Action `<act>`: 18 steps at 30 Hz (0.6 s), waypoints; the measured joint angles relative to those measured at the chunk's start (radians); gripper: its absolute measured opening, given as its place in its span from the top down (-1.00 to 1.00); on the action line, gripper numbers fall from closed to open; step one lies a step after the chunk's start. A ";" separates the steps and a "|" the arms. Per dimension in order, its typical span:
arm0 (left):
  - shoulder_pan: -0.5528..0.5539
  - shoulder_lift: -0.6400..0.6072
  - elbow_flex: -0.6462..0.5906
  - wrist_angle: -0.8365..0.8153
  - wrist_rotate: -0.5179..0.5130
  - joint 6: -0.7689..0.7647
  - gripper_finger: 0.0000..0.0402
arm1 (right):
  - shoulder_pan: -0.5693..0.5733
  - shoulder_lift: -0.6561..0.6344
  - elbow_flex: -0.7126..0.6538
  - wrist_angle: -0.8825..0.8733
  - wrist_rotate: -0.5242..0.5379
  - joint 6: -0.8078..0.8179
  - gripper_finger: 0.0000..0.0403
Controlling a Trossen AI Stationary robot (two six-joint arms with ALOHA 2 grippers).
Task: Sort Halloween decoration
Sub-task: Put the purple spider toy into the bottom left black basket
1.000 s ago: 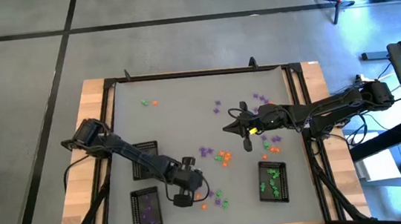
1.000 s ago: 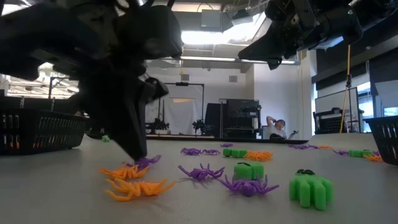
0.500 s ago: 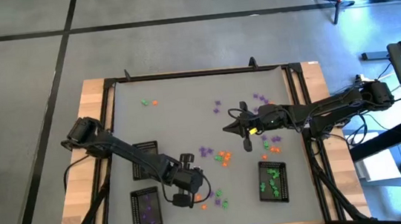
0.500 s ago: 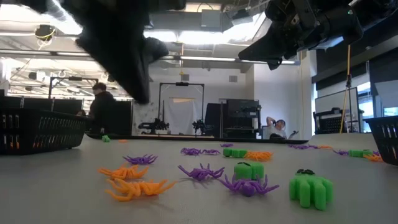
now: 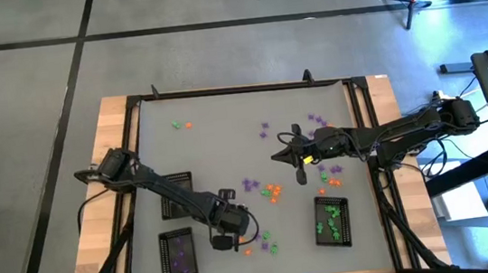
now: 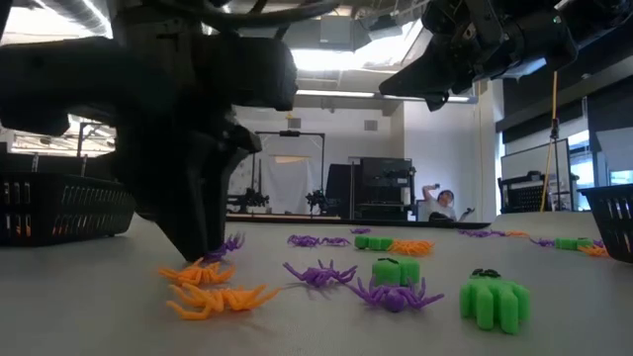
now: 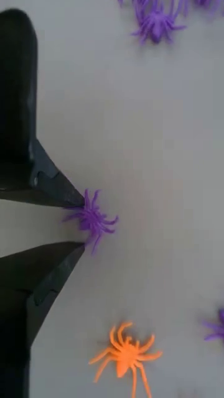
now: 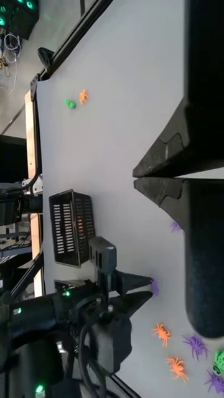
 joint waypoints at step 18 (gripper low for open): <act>0.014 0.013 0.002 -0.013 -0.009 -0.023 0.99 | 0.000 0.000 0.000 -0.002 0.000 0.000 0.97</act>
